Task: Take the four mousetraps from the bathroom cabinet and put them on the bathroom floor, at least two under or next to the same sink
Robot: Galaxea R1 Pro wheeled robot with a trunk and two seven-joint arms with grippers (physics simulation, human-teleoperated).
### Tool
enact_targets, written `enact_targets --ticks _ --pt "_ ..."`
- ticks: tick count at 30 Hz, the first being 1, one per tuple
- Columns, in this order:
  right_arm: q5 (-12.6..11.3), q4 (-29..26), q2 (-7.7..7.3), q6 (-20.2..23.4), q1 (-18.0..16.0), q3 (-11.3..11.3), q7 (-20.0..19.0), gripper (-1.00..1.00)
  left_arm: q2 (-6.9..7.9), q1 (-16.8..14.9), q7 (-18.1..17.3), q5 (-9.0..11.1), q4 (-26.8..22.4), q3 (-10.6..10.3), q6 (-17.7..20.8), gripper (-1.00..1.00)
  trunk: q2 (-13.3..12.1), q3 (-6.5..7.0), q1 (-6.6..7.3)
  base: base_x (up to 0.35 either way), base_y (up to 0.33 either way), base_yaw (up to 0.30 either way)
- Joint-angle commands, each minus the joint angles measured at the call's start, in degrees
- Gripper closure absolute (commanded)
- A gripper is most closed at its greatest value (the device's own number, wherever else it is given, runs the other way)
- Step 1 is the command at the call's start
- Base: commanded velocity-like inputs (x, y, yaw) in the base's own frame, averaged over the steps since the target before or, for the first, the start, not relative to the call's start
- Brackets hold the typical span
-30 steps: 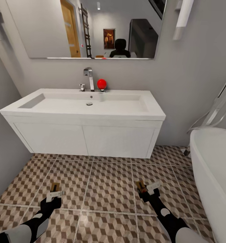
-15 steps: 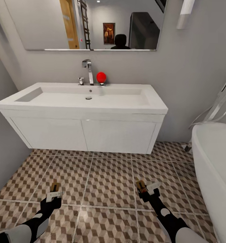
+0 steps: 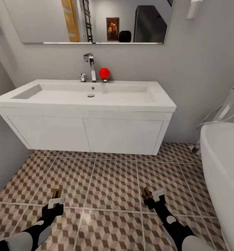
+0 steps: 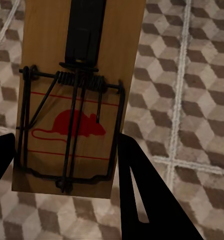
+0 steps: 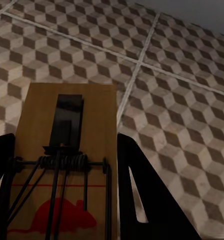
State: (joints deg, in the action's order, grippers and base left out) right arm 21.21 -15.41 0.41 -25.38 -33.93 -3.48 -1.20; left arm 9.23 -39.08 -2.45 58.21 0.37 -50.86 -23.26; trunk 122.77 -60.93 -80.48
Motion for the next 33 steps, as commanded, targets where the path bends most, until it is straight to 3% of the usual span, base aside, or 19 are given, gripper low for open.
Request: enact_targets --ticks 1,10,15,17,22,29,33 --pt "0.2 0.0 0.03 -0.2 0.0 -0.4 -0.3 1.0 0.0 0.0 0.0 0.4 0.0 -0.4 -0.1 1.0 0.0 -0.12 0.01 0.0 0.0 0.0" --pt "0.2 0.0 0.2 -4.2 -0.3 -0.6 -0.3 1.0 -0.15 0.0 0.1 0.5 -0.8 -0.3 -0.1 1.0 0.0 -0.29 0.01 0.0 0.0 0.0" --pt "0.1 -0.6 0.53 2.1 -5.3 -0.6 -0.3 1.0 -0.7 -1.3 1.6 0.5 -4.2 -0.1 1.8 1.0 0.0 -0.29 0.01 0.0 0.0 0.0" --pt "0.0 -0.6 0.72 4.7 -6.8 -0.7 -0.3 1.0 -0.77 -3.2 3.7 0.5 -4.7 0.0 4.7 1.0 0.0 -0.29 0.01 0.0 0.0 0.0" --pt "-0.2 -0.6 2.46 6.6 -8.0 -0.7 -0.2 1.0 -0.7 -5.8 6.0 0.5 -5.2 0.0 8.8 1.0 0.0 -0.29 0.01 0.0 0.0 0.0" --pt "0.1 -0.9 3.29 6.6 -8.2 -0.6 -0.3 1.0 -0.54 -6.4 5.8 0.5 -5.8 -0.1 7.5 1.0 0.0 -0.29 0.01 0.0 0.0 0.0" --pt "0.2 -4.4 3.25 6.5 -8.1 0.1 -0.6 1.0 -0.53 -6.4 5.3 0.4 -8.8 -0.3 6.2 1.0 0.0 -0.29 0.01 0.0 0.0 0.0"
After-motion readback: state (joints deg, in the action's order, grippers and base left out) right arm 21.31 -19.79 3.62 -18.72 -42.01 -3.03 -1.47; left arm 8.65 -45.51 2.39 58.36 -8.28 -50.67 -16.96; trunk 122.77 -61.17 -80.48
